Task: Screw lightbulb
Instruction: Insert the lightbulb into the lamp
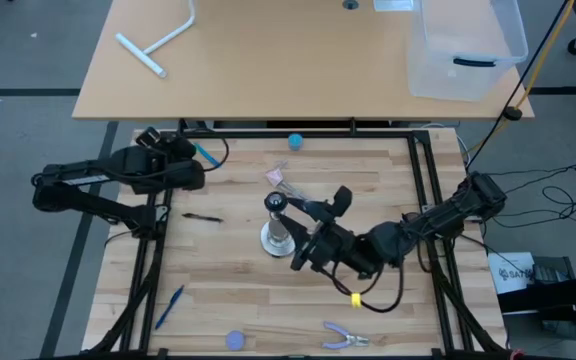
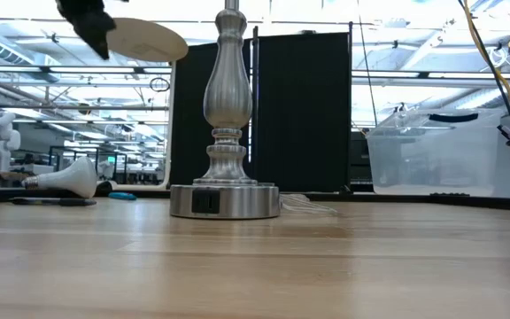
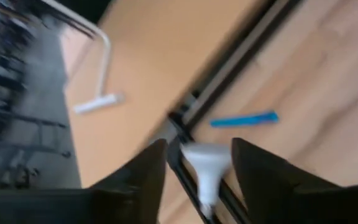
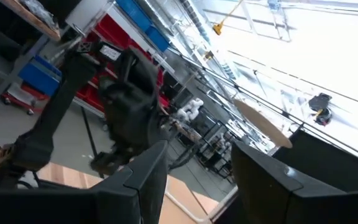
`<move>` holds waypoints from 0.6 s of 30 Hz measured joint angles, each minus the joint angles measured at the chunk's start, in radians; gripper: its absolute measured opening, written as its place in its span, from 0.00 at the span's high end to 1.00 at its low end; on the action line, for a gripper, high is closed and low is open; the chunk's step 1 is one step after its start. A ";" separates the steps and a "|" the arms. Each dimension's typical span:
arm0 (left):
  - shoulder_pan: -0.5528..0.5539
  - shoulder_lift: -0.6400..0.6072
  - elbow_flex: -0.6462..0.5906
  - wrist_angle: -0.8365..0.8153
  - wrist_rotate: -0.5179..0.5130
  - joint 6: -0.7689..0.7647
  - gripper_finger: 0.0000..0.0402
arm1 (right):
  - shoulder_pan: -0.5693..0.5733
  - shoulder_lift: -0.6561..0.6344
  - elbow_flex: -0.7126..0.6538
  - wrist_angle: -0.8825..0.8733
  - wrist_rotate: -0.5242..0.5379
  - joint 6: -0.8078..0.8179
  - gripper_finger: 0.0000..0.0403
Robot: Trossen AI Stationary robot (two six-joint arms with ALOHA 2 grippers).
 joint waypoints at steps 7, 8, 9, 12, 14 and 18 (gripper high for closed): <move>0.142 0.001 -0.174 0.105 0.213 0.026 0.40 | 0.064 -0.021 0.000 -0.004 0.094 -0.091 0.58; 0.164 0.001 -0.204 0.129 0.221 0.043 0.40 | 0.073 -0.025 0.000 -0.004 0.103 -0.106 0.58; 0.187 0.001 -0.234 0.157 0.227 0.058 0.40 | 0.084 -0.029 0.000 -0.005 0.117 -0.120 0.58; 0.270 0.001 -0.314 0.244 0.245 0.103 0.40 | 0.111 -0.042 0.000 -0.004 0.162 -0.142 0.58; 0.331 0.001 -0.356 0.293 0.249 0.132 0.40 | 0.128 -0.050 0.000 -0.004 0.190 -0.148 0.58; 0.464 0.001 -0.410 0.357 0.286 0.211 0.40 | 0.154 -0.055 0.000 -0.004 0.237 -0.164 0.58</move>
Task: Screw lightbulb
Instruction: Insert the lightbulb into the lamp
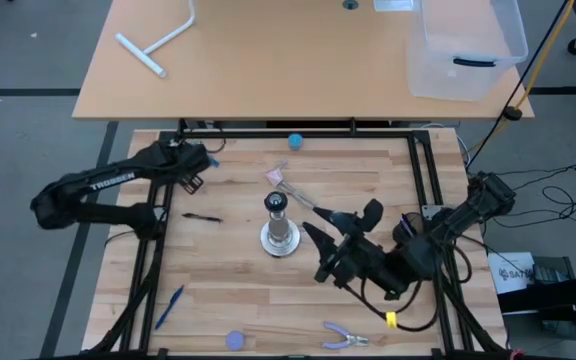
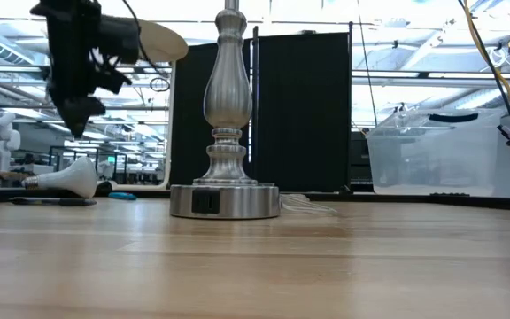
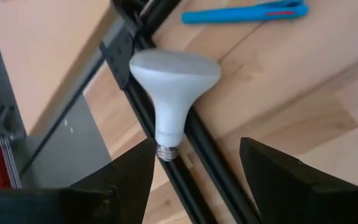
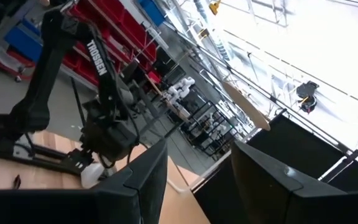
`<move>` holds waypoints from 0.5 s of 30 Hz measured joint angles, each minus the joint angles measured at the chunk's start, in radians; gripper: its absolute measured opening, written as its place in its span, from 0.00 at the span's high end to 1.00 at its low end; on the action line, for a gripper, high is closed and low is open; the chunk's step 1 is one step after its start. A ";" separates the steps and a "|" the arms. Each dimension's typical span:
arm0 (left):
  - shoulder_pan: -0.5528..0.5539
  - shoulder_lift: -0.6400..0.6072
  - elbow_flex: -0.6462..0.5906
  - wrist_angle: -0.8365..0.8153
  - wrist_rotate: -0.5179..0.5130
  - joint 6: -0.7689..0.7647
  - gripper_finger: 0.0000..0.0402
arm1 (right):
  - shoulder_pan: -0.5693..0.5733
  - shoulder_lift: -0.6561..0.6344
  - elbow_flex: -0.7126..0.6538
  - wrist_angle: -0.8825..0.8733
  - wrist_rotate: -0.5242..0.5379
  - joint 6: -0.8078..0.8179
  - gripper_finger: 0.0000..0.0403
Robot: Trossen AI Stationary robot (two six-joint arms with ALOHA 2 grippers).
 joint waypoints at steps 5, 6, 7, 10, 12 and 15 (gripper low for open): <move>0.154 0.000 -0.034 0.057 0.067 0.126 0.40 | 0.017 0.000 -0.001 -0.001 0.035 -0.012 0.58; 0.177 0.000 -0.037 0.065 0.068 0.149 0.40 | 0.018 0.000 -0.001 -0.001 0.040 -0.014 0.58; 0.200 0.000 -0.040 0.069 0.068 0.170 0.40 | 0.020 0.000 -0.001 -0.002 0.045 -0.016 0.58; 0.259 0.000 -0.042 0.079 0.068 0.220 0.40 | 0.022 0.000 -0.001 -0.001 0.051 -0.018 0.58; 0.269 0.000 -0.042 0.075 0.067 0.235 0.40 | 0.022 0.001 -0.001 -0.003 0.052 -0.017 0.58; 0.267 0.000 -0.042 0.075 0.069 0.236 0.40 | 0.022 0.001 -0.001 -0.011 0.053 0.000 0.58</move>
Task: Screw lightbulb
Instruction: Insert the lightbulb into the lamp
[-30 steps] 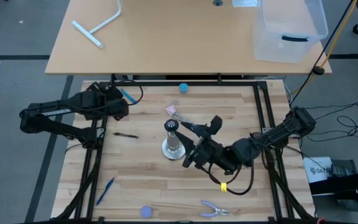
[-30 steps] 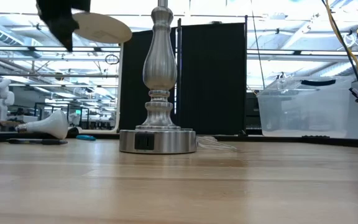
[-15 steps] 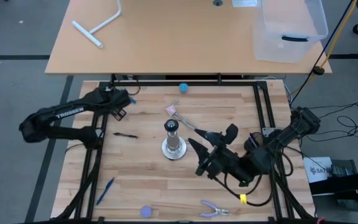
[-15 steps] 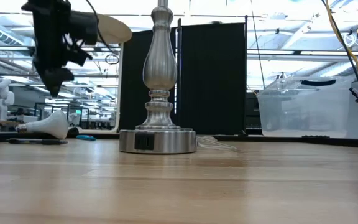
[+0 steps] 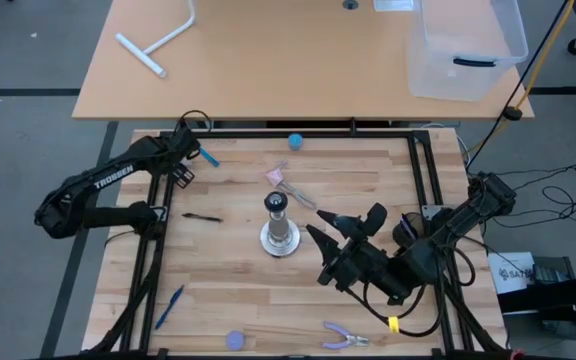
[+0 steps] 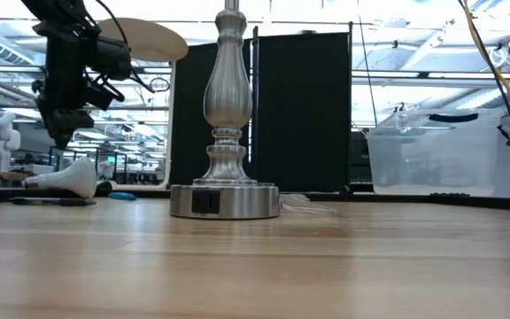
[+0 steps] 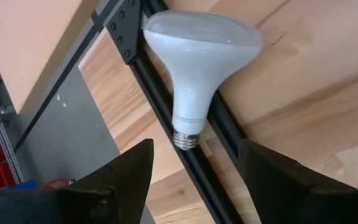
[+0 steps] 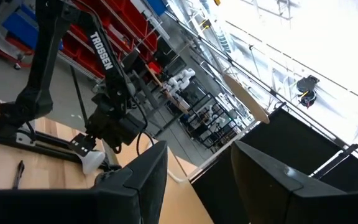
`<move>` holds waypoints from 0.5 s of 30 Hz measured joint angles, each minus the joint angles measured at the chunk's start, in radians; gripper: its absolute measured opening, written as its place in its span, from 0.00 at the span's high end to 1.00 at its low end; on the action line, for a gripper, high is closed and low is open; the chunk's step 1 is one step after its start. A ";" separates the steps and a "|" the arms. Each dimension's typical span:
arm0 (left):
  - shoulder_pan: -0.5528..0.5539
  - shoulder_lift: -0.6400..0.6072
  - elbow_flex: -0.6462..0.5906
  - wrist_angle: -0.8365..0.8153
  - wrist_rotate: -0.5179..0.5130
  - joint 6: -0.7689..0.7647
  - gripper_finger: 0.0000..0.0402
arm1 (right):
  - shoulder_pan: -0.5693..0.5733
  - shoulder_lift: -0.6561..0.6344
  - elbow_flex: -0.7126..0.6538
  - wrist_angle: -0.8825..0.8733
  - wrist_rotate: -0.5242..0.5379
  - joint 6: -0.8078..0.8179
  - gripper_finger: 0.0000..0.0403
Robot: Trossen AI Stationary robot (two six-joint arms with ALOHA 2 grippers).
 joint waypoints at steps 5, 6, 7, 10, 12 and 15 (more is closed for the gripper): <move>0.001 0.000 0.000 0.004 0.011 -0.018 0.40 | -0.003 0.000 0.000 -0.039 -0.002 0.043 0.58; 0.000 0.002 0.000 0.005 0.035 -0.024 0.40 | -0.004 0.001 0.000 -0.051 -0.001 0.059 0.58; 0.000 0.004 0.000 0.010 0.063 -0.033 0.40 | -0.005 0.001 0.000 -0.068 -0.001 0.072 0.58; -0.008 0.017 0.000 0.039 0.143 -0.058 0.40 | -0.005 0.001 0.000 -0.110 -0.002 0.106 0.58; -0.025 0.037 0.000 0.068 0.136 -0.063 0.40 | -0.006 0.001 0.000 -0.132 -0.002 0.124 0.58; -0.037 0.081 0.000 0.109 0.045 -0.079 0.40 | -0.006 0.002 0.000 -0.135 -0.003 0.135 0.58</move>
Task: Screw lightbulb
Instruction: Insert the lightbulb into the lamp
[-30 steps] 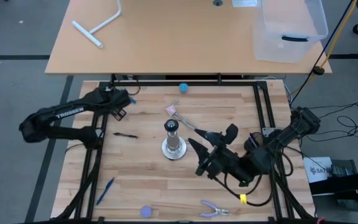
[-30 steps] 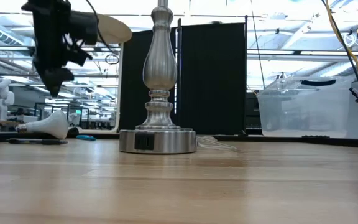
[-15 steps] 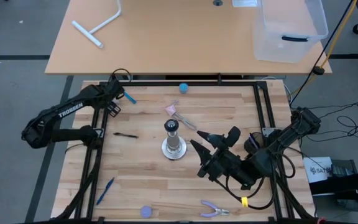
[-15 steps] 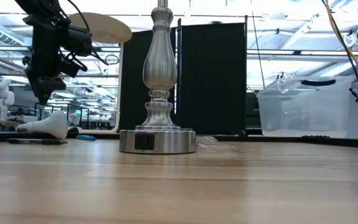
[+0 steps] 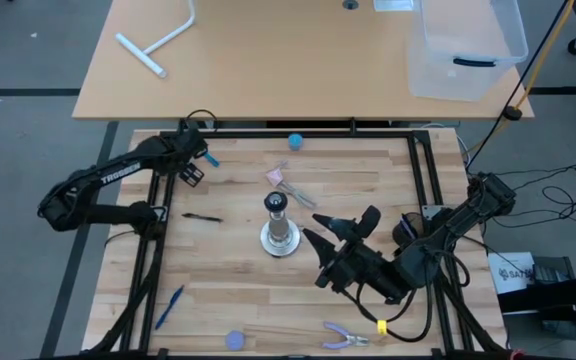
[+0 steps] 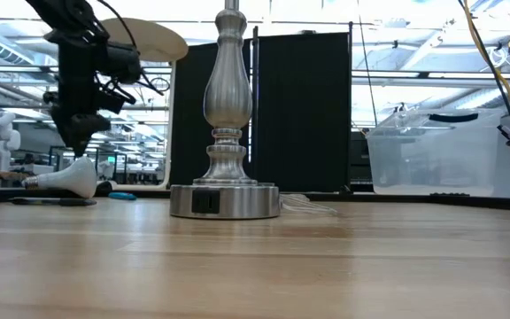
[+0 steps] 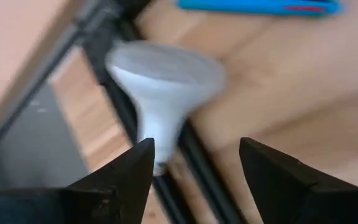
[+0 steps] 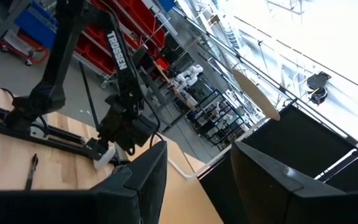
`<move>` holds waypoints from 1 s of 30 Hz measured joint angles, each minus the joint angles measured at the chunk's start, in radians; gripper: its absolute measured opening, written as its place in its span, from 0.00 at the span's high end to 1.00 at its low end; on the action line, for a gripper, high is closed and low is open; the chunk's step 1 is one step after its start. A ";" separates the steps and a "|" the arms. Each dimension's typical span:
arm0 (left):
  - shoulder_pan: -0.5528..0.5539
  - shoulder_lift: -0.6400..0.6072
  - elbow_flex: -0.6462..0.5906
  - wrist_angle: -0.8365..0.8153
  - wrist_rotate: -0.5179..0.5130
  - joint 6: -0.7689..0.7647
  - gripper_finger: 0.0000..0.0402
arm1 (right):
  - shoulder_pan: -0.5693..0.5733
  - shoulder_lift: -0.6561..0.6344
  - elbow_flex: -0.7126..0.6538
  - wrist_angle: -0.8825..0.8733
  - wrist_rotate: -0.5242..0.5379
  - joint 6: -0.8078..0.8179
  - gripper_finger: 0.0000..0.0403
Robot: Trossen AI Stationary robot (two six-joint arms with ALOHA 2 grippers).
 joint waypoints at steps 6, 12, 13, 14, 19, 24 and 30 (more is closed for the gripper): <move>-0.018 0.103 0.000 0.015 -0.151 -0.101 0.40 | 0.000 0.000 0.000 0.000 0.000 0.001 0.58; -0.012 0.196 0.004 -0.004 -0.127 -0.126 0.40 | 0.000 0.000 0.000 -0.002 0.000 0.001 0.58; -0.009 0.209 0.004 -0.004 -0.126 -0.127 0.40 | 0.000 0.000 0.000 -0.002 0.000 0.001 0.58; -0.008 0.221 0.004 -0.004 -0.130 -0.131 0.40 | 0.000 0.000 0.000 -0.002 0.000 0.001 0.58; -0.009 0.264 0.004 0.000 -0.145 -0.144 0.40 | 0.000 0.000 0.000 -0.023 -0.001 0.027 0.58; -0.005 0.293 0.004 0.041 -0.067 -0.122 0.40 | 0.000 0.000 0.000 -0.032 -0.001 0.030 0.58; -0.013 0.300 0.005 0.099 -0.046 -0.098 0.40 | 0.000 0.000 0.000 -0.033 -0.001 0.030 0.58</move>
